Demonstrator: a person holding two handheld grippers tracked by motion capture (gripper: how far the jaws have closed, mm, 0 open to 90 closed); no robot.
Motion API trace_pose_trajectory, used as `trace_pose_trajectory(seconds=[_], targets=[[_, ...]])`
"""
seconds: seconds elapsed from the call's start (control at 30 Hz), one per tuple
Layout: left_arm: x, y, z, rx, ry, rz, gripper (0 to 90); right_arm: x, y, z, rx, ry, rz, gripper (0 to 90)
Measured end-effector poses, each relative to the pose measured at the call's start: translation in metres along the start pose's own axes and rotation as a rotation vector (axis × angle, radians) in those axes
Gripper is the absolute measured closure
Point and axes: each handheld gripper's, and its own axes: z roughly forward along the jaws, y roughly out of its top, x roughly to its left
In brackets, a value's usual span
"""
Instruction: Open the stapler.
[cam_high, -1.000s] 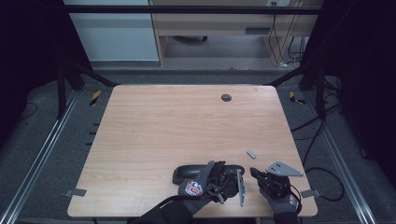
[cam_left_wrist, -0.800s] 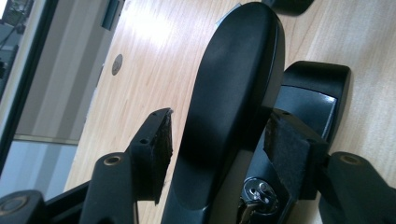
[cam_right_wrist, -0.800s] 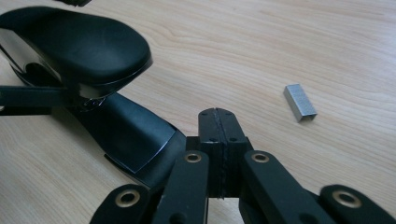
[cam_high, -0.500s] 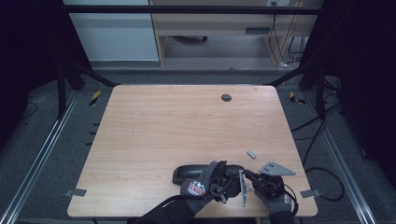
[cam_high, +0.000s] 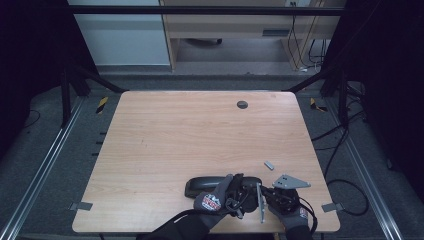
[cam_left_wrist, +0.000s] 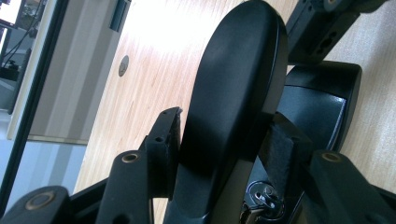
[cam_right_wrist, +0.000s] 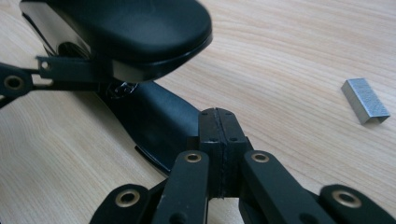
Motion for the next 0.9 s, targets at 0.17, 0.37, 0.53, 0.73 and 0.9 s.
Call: trace_pose_trajectory(seconds=[0.17, 0.37, 0.53, 0.73, 0.9], targets=[[0.0, 0.0, 0.0, 0.0, 0.002, 0.001, 50.9, 0.001, -0.001, 0.003, 0.016, 0.014, -0.004, 90.0], [0.0, 0.0, 0.0, 0.003, 0.003, 0.008, 51.2, 0.001, -0.001, 0.006, 0.023, 0.025, -0.01, 90.0], [-0.001, 0.0, -0.001, 0.003, 0.008, 0.012, 51.3, 0.002, -0.002, 0.009, 0.039, 0.023, -0.013, 90.0], [-0.001, 0.0, -0.001, 0.004, 0.01, 0.015, 51.4, 0.003, -0.002, 0.012, 0.052, 0.029, -0.017, 90.0], [0.0, -0.001, -0.003, -0.011, 0.018, -0.004, 51.5, 0.002, -0.002, 0.012, 0.051, 0.034, -0.008, 90.0]])
